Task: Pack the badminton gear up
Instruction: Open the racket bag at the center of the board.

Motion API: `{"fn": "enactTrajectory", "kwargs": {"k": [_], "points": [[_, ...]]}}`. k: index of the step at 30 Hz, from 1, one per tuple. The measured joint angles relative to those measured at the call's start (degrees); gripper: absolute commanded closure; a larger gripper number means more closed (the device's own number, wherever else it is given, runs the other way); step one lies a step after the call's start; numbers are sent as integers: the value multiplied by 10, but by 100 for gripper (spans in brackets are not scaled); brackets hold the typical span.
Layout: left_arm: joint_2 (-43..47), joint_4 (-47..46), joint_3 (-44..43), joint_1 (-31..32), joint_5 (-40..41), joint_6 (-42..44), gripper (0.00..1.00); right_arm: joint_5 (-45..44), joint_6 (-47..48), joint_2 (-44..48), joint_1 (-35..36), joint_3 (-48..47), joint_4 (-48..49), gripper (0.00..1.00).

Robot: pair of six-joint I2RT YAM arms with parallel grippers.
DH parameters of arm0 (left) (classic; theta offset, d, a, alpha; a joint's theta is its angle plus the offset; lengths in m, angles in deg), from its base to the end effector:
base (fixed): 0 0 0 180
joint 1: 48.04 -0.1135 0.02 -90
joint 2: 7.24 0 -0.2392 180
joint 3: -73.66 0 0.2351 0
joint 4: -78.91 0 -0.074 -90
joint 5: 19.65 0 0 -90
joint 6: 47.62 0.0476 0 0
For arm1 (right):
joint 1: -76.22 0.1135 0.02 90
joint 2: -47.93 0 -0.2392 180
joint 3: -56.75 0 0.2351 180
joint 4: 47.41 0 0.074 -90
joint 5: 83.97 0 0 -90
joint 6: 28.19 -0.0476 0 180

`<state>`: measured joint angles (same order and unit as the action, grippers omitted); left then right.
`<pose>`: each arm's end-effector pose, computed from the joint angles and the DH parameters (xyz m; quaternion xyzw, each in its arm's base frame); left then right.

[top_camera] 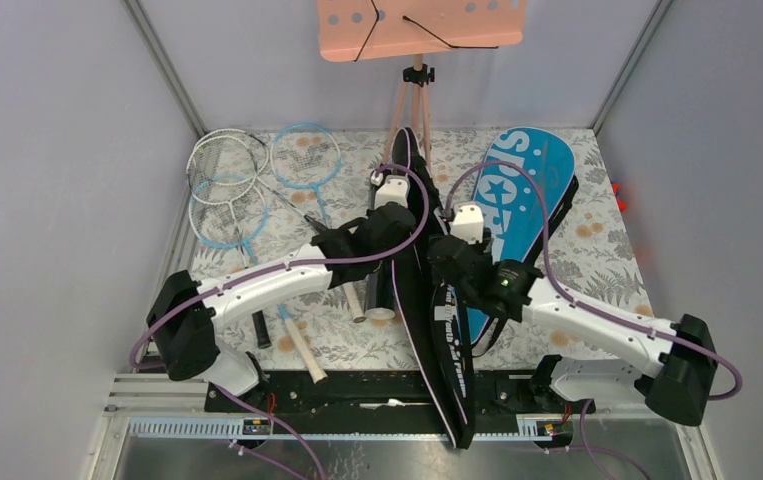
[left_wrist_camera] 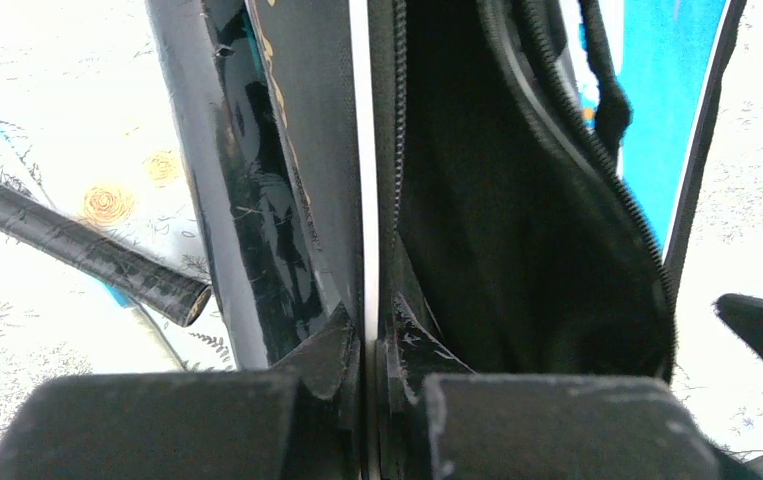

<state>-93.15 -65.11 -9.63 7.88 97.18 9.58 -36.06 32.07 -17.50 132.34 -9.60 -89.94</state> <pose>0.2020 -0.2603 0.2687 0.0771 0.8789 -0.1455 0.4478 0.1588 0.1793 0.2622 -0.0510 0.8624 0.0207 0.5032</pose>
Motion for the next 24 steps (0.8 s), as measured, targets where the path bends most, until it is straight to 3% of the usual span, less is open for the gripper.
{"fn": "enactTrajectory", "kwargs": {"k": [5,12,21,24], "points": [[-11,3,-18,0,-5,0,100,57,14,-63,0,-45,4,17],[-13,35,-22,-9,-2,11,100,98,13,-108,-7,-59,12,15],[-14,32,-23,-7,1,15,100,85,4,-131,-6,-66,4,66],[-14,26,-22,-11,-7,15,100,63,3,-99,-5,-47,0,71]]}}
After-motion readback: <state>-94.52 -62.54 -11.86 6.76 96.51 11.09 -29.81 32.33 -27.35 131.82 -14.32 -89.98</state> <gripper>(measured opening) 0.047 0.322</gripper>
